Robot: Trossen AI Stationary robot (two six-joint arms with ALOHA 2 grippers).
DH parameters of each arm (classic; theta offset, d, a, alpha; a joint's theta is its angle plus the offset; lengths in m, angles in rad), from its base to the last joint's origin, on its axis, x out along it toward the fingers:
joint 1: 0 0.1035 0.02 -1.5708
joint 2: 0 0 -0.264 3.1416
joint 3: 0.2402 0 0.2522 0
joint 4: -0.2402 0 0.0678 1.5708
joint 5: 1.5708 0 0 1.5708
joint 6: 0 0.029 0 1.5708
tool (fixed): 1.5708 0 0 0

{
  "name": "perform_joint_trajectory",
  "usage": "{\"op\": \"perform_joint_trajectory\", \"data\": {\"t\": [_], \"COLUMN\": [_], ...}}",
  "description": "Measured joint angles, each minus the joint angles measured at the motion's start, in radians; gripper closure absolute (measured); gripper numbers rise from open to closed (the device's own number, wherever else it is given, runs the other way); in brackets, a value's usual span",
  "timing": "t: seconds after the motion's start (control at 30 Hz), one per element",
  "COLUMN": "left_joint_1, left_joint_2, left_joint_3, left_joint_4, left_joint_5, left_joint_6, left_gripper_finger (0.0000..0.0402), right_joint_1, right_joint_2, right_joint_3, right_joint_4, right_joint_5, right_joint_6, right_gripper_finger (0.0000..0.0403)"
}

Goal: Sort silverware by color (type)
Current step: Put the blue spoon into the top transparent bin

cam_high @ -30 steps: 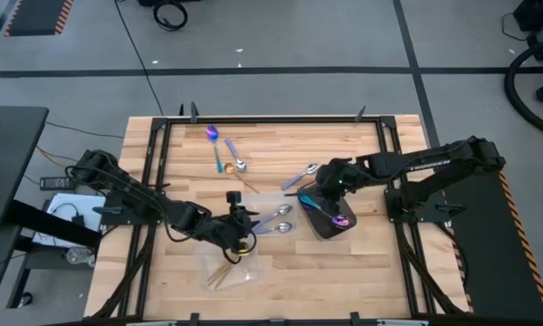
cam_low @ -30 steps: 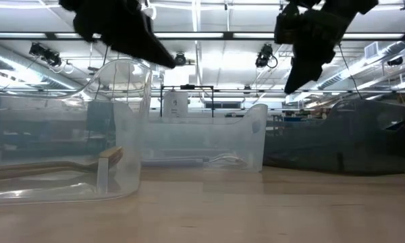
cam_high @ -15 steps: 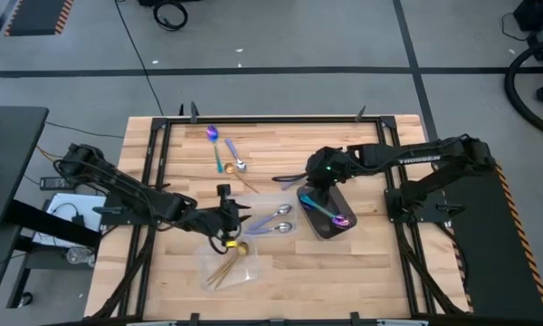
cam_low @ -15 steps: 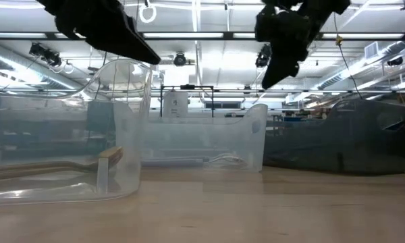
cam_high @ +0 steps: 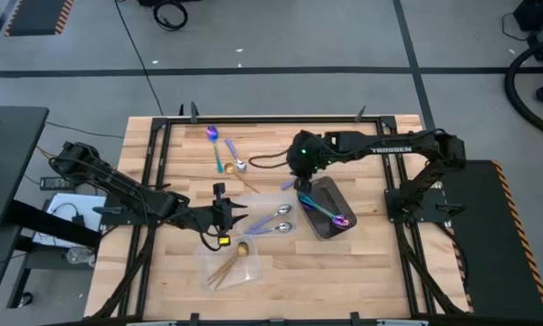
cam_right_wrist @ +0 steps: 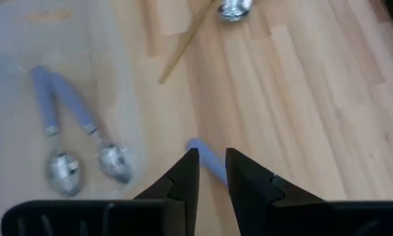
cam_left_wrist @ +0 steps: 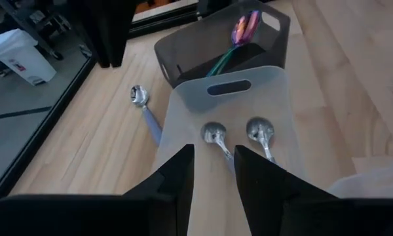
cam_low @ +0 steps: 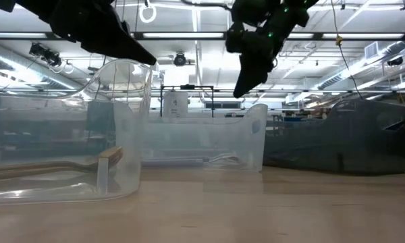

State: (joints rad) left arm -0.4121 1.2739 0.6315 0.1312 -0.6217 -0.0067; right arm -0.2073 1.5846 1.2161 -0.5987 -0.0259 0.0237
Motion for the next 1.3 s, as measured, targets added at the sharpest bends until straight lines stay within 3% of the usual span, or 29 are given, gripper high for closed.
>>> {"op": "perform_joint_trajectory", "data": {"t": [0.13, 0.33, 0.73, 1.3], "left_joint_1": [-0.008, -0.019, -0.011, -0.012], "left_joint_2": [0.000, 0.000, 0.002, 0.003], "left_joint_3": [0.000, 0.000, 0.000, 0.001], "left_joint_4": [0.022, 0.031, 0.036, 0.028], "left_joint_5": [0.000, 0.000, 0.000, 0.043], "left_joint_6": [0.001, -0.008, -0.035, -0.061], "left_gripper_finger": [0.0286, 0.0286, 0.0286, 0.0285], "right_joint_1": [-0.056, -0.130, -0.202, -0.185], "right_joint_2": [0.044, 0.068, 0.135, 0.161], "right_joint_3": [0.000, -0.001, -0.002, -0.002], "right_joint_4": [-0.006, -0.012, -0.072, -0.157], "right_joint_5": [-0.043, -0.189, -0.220, -0.205], "right_joint_6": [-0.052, -0.147, -0.162, -0.344], "right_gripper_finger": [0.0298, 0.0255, 0.0190, 0.0181]}}
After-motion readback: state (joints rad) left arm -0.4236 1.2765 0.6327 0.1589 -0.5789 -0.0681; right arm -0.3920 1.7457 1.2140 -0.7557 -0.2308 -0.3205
